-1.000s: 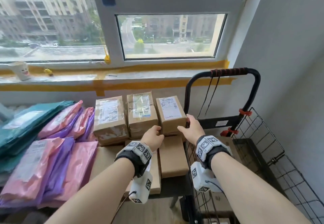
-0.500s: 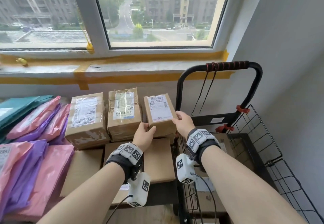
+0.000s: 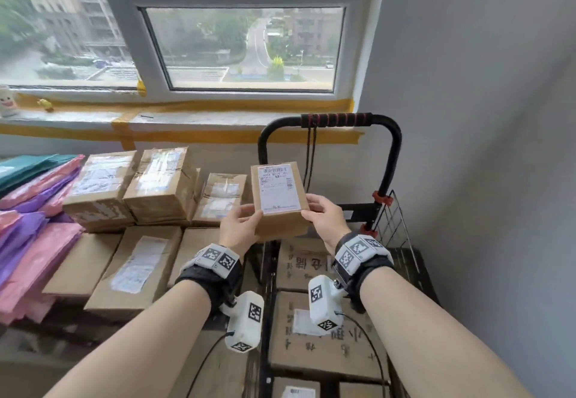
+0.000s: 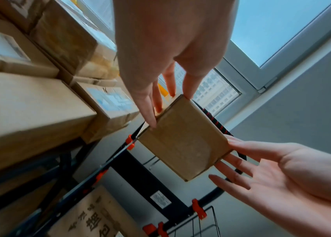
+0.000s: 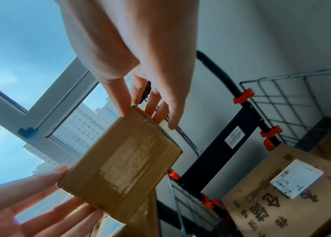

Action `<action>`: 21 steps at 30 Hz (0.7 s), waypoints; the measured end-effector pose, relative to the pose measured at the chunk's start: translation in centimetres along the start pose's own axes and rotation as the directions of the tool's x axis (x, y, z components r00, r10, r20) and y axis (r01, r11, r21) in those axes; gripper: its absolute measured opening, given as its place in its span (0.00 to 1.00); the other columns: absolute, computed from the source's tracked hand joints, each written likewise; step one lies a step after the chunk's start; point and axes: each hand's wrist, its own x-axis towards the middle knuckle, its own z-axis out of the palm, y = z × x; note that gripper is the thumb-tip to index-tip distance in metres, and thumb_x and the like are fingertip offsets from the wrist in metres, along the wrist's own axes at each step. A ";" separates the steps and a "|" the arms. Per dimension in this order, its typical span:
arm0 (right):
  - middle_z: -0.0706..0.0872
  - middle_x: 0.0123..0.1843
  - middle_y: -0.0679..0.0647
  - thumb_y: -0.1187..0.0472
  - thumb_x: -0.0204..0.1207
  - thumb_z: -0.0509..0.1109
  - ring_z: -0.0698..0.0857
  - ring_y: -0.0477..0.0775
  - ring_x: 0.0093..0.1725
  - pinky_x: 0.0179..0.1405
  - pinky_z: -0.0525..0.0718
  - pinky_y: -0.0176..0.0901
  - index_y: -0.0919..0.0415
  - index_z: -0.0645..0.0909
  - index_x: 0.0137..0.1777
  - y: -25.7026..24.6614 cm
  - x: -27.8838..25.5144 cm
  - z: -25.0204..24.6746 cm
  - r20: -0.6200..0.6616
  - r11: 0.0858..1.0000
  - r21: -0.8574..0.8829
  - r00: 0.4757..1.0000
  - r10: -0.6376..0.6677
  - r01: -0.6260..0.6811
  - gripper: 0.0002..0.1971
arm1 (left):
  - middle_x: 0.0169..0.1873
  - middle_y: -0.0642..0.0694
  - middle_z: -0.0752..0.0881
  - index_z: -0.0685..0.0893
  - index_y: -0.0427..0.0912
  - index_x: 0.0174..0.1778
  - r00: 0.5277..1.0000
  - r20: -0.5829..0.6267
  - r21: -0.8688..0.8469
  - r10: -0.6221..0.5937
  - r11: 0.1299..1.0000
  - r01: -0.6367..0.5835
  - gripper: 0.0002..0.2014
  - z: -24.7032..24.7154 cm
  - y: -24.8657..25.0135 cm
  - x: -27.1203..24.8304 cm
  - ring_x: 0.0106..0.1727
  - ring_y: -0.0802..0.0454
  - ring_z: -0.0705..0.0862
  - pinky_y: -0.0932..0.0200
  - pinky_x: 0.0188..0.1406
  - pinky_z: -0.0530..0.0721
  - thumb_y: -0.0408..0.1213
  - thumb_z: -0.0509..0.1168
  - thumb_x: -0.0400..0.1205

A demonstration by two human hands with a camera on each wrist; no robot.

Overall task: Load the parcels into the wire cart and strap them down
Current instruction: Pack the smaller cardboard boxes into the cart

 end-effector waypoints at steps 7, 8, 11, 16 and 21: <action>0.84 0.62 0.53 0.67 0.78 0.68 0.81 0.50 0.63 0.67 0.79 0.50 0.54 0.79 0.65 5.0 -1.1 -8.6 -0.079 0.993 0.001 0.990 0.119 -0.120 0.17 | 0.54 0.40 0.87 0.81 0.44 0.54 0.989 0.113 -0.011 -0.099 0.995 0.101 0.11 8.5 -4.0 -1.3 0.59 0.48 0.85 0.54 0.48 0.85 0.33 0.71 0.77; 0.85 0.61 0.53 0.68 0.78 0.68 0.81 0.50 0.63 0.66 0.80 0.49 0.54 0.79 0.64 6.1 -1.1 -9.3 -0.085 0.990 0.010 0.987 0.138 -0.138 0.17 | 0.55 0.41 0.86 0.81 0.45 0.52 0.986 0.119 -0.006 -0.118 0.993 0.120 0.10 9.6 -4.9 -1.0 0.59 0.48 0.84 0.53 0.50 0.86 0.32 0.71 0.77; 0.84 0.63 0.52 0.71 0.77 0.67 0.81 0.48 0.63 0.64 0.79 0.43 0.56 0.78 0.68 10.1 -0.3 -10.9 -0.117 0.980 0.029 0.973 0.199 -0.197 0.20 | 0.57 0.41 0.86 0.81 0.43 0.56 0.978 0.134 0.021 -0.157 0.988 0.156 0.12 12.4 -8.0 0.5 0.59 0.48 0.84 0.52 0.51 0.87 0.30 0.70 0.77; 0.81 0.65 0.54 0.75 0.76 0.66 0.77 0.46 0.60 0.65 0.74 0.40 0.60 0.72 0.75 18.6 3.1 -12.6 -0.146 0.940 0.033 0.929 0.341 -0.340 0.27 | 0.58 0.43 0.86 0.80 0.46 0.60 0.945 0.190 0.153 -0.268 0.958 0.241 0.16 16.4 -15.0 5.1 0.56 0.49 0.86 0.48 0.57 0.87 0.31 0.71 0.77; 0.81 0.67 0.54 0.77 0.75 0.65 0.77 0.51 0.67 0.70 0.76 0.48 0.59 0.74 0.74 25.6 8.3 -13.6 -0.174 0.899 0.006 0.884 0.433 -0.439 0.27 | 0.62 0.46 0.84 0.74 0.42 0.73 0.908 0.260 0.263 -0.330 0.929 0.263 0.26 20.2 -20.6 10.1 0.45 0.62 0.85 0.71 0.33 0.85 0.30 0.70 0.78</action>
